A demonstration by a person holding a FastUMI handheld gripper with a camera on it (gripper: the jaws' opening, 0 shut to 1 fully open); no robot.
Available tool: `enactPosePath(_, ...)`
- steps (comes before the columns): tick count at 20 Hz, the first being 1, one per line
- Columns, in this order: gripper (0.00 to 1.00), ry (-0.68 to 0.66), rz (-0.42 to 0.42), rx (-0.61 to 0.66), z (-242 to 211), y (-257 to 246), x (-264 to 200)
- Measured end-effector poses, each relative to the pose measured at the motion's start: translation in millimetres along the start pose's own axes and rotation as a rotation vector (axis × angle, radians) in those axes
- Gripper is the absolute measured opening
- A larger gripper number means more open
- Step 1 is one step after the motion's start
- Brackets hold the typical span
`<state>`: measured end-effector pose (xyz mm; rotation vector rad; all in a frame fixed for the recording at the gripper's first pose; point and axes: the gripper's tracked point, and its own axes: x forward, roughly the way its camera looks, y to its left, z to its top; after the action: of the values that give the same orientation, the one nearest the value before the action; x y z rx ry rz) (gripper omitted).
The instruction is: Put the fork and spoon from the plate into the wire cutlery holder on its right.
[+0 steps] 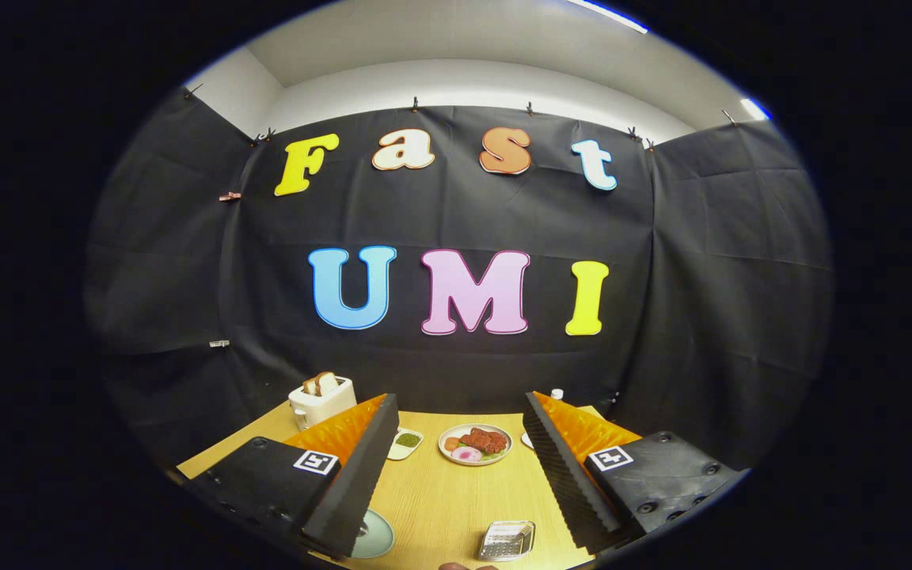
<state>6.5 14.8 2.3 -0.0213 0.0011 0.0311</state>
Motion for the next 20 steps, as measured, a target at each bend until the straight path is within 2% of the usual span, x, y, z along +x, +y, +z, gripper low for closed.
enactPosePath(6, 0.99, 0.03, -0.003, -0.012, -11, 4, 2)
enactPosePath(10, 0.99, 0.09, 0.036, 0.009, -29, 21, 3)
enactPosePath(14, 0.99, 0.237, 0.105, 0.02, -71, 52, 5)
enactPosePath(20, 0.99, 0.542, 0.182, -0.004, -171, 98, 5)
